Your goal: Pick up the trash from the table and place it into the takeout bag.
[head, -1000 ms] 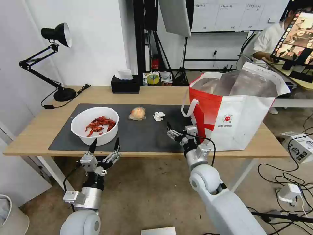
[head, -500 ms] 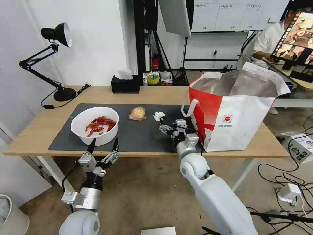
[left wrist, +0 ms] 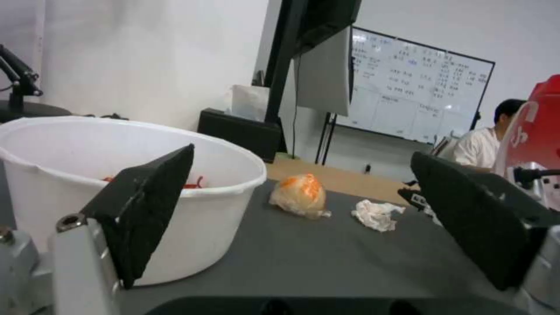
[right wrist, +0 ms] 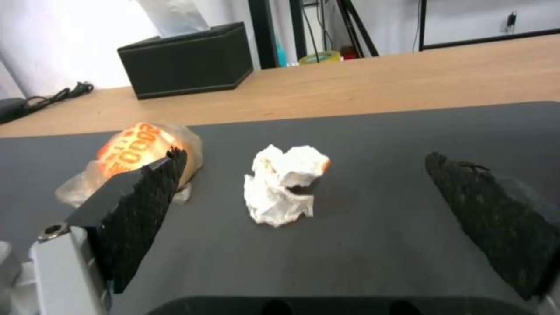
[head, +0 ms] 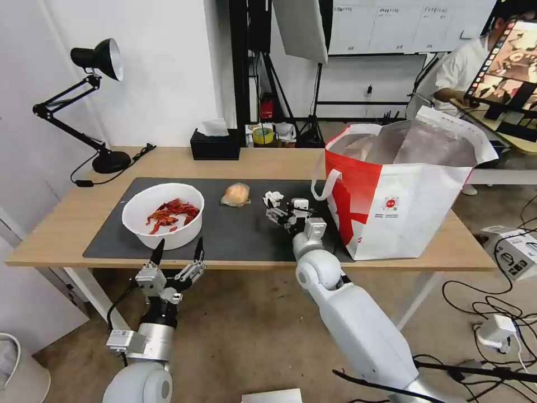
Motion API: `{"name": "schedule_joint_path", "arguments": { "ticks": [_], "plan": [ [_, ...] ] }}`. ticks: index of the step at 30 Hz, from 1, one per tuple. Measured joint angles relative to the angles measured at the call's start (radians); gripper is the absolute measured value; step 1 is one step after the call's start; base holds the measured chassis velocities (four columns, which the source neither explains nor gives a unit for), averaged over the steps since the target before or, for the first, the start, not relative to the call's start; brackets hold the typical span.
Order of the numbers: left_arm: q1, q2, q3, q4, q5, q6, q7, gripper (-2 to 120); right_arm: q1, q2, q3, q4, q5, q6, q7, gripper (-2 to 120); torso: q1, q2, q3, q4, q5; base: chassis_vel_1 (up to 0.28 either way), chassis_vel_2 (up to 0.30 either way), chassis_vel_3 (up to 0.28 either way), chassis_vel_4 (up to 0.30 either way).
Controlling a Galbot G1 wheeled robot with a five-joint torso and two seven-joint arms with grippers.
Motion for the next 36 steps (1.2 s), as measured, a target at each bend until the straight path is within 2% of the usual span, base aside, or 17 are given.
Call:
{"name": "schedule_joint_path", "arguments": {
  "ticks": [20,36],
  "plan": [
    [-0.005,-0.002,-0.005,0.003,-0.001,-0.001,0.0,100,0.147,0.071,-0.013,-0.2,0.014,-0.035,0.028,100,0.0,0.0,0.0,0.0,0.0,0.0,0.0,0.0,0.0],
    [-0.008,-0.005,-0.009,0.012,-0.002,-0.002,0.0,100,0.206,0.113,-0.012,-0.343,0.026,-0.033,-0.005,100,0.0,0.0,0.0,0.0,0.0,0.0,0.0,0.0,0.0]
  ]
}}
